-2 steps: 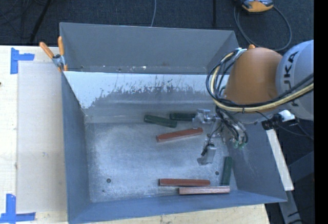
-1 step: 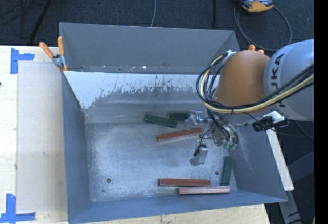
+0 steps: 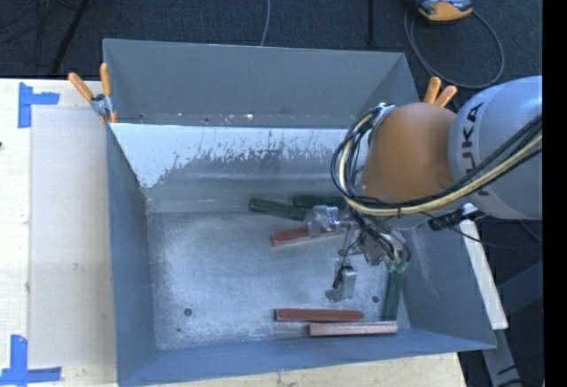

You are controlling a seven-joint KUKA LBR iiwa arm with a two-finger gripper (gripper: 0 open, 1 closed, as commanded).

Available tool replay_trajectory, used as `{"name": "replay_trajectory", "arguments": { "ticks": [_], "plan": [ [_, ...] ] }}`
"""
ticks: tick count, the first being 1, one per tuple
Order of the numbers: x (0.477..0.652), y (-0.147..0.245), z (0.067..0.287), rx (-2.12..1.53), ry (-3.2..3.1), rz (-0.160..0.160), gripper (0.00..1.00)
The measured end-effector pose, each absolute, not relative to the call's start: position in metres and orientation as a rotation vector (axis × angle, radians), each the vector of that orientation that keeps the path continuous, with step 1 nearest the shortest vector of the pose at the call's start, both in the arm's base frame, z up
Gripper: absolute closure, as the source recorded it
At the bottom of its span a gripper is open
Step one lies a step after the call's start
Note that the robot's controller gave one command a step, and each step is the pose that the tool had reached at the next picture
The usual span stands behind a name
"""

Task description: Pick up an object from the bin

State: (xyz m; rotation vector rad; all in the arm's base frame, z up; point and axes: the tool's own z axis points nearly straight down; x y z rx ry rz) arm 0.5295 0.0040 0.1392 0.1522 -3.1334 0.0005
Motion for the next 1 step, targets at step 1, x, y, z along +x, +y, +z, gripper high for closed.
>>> {"name": "replay_trajectory", "arguments": {
  "ticks": [1],
  "plan": [
    [0.5629,0.001,0.1175,0.141,-3.141,-0.002,0.0]
  ]
}}
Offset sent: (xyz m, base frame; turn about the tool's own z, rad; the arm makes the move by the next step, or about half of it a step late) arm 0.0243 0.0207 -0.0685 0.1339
